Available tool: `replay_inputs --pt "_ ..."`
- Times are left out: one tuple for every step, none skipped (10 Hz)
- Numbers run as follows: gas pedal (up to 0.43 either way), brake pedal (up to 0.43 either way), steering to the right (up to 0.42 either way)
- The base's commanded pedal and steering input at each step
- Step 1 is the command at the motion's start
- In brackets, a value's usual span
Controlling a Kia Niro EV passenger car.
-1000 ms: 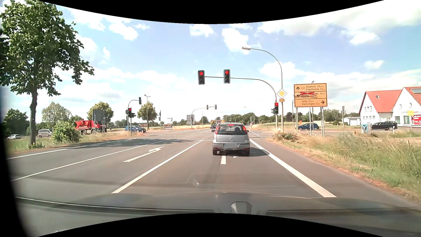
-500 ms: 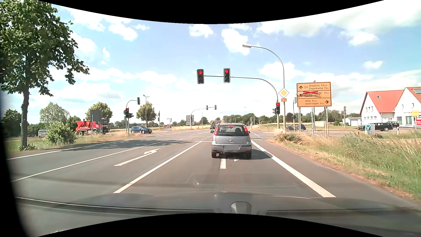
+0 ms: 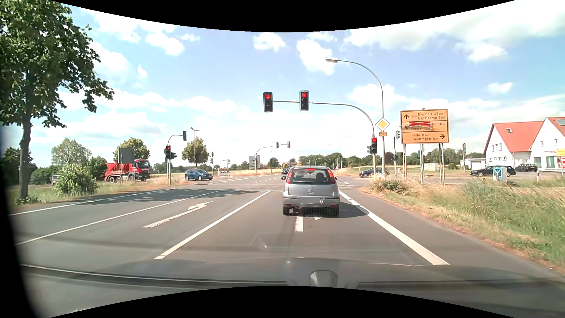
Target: Follow the waypoints while adhering to traffic rules and regulations
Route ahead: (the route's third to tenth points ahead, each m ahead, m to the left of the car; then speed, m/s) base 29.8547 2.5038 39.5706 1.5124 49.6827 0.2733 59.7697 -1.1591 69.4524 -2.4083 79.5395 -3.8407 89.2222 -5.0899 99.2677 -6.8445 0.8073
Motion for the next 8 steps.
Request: replay_inputs --pt "0.0 0.006 0.008" --pt "0.0 0.006 0.008" --pt "0.0 0.006 0.008" --pt "0.0 0.006 0.008" --pt "0.0 0.006 0.008" --pt "0.0 0.006 0.008" --pt "0.0 0.006 0.008" --pt "0.0 0.006 0.008"
